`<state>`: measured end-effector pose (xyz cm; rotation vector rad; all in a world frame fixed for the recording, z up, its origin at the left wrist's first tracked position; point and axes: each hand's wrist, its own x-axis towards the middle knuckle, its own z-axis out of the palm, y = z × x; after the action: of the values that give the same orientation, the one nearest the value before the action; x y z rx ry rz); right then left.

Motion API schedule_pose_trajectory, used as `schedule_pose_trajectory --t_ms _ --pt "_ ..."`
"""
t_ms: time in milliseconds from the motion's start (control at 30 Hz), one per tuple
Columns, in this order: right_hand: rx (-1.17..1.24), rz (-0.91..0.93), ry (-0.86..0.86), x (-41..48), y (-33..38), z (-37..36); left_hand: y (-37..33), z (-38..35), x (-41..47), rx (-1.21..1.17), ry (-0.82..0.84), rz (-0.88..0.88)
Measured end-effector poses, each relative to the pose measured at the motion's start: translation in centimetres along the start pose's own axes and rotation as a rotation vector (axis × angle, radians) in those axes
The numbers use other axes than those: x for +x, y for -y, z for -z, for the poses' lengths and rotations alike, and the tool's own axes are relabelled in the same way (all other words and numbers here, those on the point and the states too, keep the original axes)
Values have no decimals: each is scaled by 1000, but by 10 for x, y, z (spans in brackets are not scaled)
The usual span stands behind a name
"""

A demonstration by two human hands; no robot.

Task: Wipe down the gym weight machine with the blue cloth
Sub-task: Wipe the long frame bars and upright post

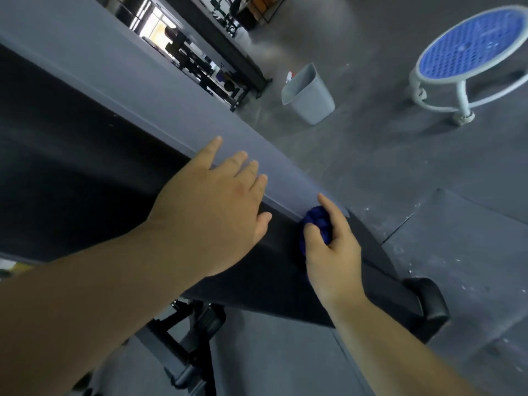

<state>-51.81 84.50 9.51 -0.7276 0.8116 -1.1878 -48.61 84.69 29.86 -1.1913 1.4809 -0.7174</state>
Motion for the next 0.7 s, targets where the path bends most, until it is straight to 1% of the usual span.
schedule_pose_trajectory --t_ms 67,133,167,233,333,400,433,467,500,600,700 --pt "18 128 28 -5 3 -2 -15 -2 6 16 69 -27" --pt "-3 256 35 -6 -10 3 -30 -5 13 15 73 -36" --pt "-18 282 19 -4 -23 8 -37 -9 16 5 69 -47" --pt "-40 211 -76 -1 -55 21 -51 -12 23 -8 92 -67" --pt "-83 -32 -252 9 -102 54 -73 -18 35 -3 118 -99" --pt "-104 -199 -319 16 -127 72 -89 -20 43 7 147 -126" --pt "-101 -241 -334 17 -133 76 -98 -23 47 13 163 -140" --pt "-93 -234 -336 17 -136 75 -107 -24 51 19 174 -158" --pt "-89 -190 -321 15 -134 72 -116 -25 54 24 185 -174" --pt "-96 -53 -212 7 -120 66 -136 -30 60 -1 195 -200" --pt "-142 14 -121 6 -130 77 -153 -36 60 -29 175 -240"
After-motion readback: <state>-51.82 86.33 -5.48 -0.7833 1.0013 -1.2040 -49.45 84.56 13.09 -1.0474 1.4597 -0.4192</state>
